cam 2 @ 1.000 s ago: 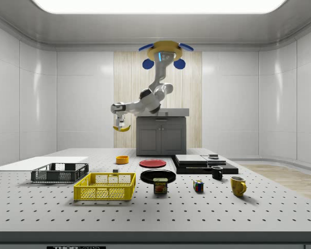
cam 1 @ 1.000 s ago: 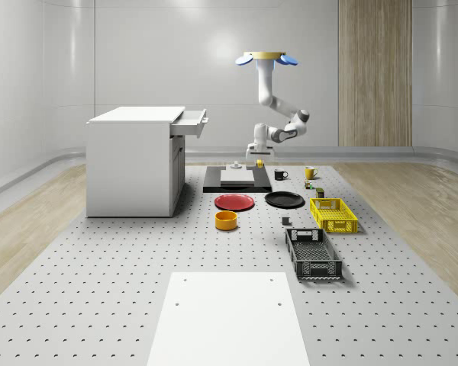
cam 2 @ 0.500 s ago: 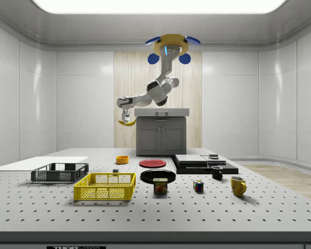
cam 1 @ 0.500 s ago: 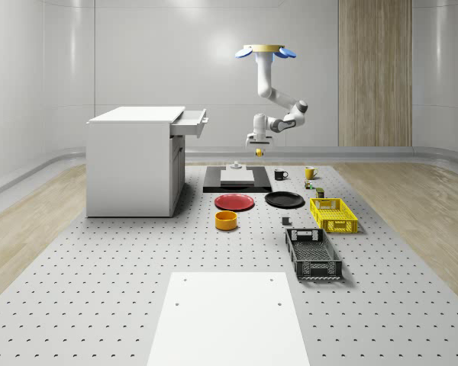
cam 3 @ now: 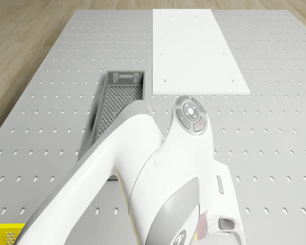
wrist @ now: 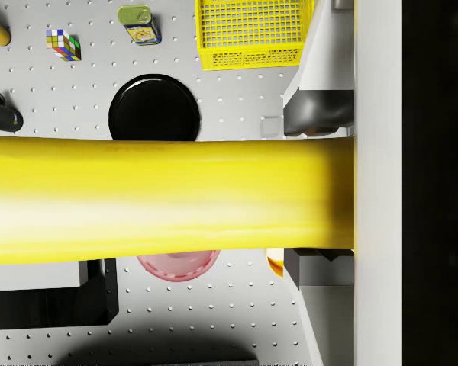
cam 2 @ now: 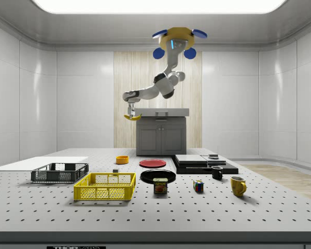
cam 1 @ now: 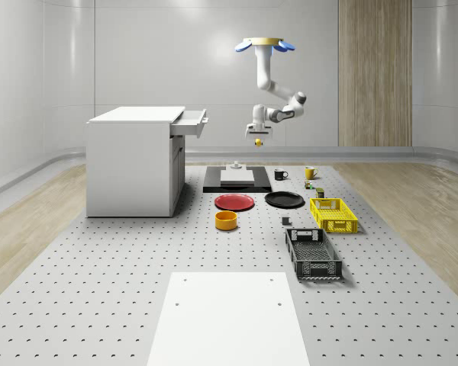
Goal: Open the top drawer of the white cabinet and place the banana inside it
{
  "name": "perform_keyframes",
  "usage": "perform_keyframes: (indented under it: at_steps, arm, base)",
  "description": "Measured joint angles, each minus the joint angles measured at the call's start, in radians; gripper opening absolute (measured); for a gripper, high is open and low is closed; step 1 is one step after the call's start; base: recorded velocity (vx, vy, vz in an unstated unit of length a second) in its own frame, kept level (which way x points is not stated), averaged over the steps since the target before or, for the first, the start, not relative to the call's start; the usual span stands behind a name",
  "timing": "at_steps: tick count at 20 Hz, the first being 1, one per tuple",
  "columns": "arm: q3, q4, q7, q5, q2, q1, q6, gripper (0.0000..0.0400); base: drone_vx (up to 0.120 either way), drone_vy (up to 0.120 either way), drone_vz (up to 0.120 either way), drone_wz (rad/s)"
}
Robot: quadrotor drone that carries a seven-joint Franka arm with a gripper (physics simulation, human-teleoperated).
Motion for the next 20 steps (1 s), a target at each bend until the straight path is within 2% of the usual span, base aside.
perform_keyframes:
  at_steps: [13, 19, 20]
  arm:
    - [0.000, 0.002, -0.006, -0.010, -0.015, 0.008, 0.013, 0.0193]
    - [0.001, 0.002, -0.009, -0.014, -0.022, 0.012, 0.018, 0.0193]
    - [0.001, 0.002, -0.010, -0.015, -0.023, 0.012, 0.019, 0.0193]
  base:
    - [-0.120, 0.000, 0.114, 0.000]
    - [0.000, 0.000, 0.000, 0.000]
    - [0.000, 0.000, 0.120, 0.000]
